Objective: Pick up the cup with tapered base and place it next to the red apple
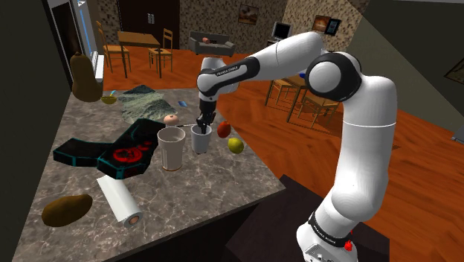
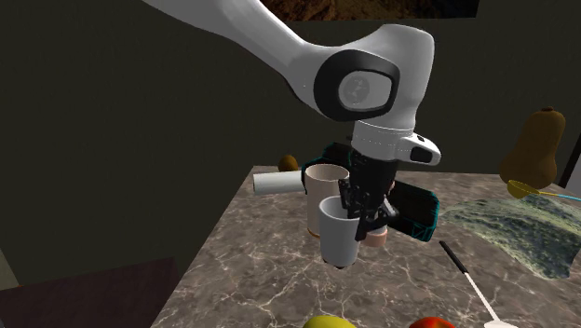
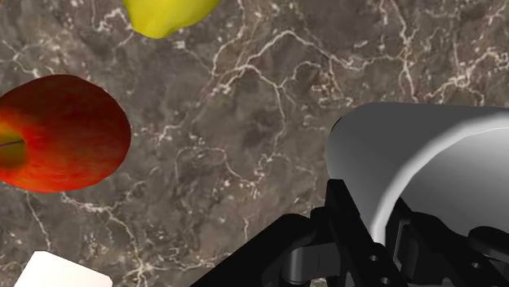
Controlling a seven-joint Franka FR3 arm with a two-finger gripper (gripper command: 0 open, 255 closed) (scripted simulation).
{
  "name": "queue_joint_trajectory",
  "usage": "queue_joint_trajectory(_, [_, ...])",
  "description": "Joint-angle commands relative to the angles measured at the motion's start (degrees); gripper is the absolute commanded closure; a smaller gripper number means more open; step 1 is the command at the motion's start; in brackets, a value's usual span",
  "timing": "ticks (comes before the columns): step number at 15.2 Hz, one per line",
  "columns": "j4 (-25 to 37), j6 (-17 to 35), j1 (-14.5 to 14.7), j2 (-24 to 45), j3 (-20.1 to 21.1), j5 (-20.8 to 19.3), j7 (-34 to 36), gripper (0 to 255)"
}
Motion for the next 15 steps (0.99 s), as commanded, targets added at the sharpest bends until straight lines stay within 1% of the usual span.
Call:
queue_joint_trajectory(1, [-0.89, 1.51, 0.01, 0.57, -0.01, 0.0, -0.09, 255])
queue_joint_trajectory(3, [-1.27, 2.44, 0.03, 1.12, -0.02, -0.02, -0.13, 255])
queue_joint_trajectory(11, [-1.26, 2.43, 0.03, 1.13, -0.02, -0.02, -0.13, 255])
queue_joint_trajectory(12, [-1.24, 2.43, 0.03, 1.14, -0.02, -0.02, -0.13, 0])
queue_joint_trajectory(15, [-1.23, 2.42, 0.03, 1.15, -0.02, -0.02, -0.13, 0])
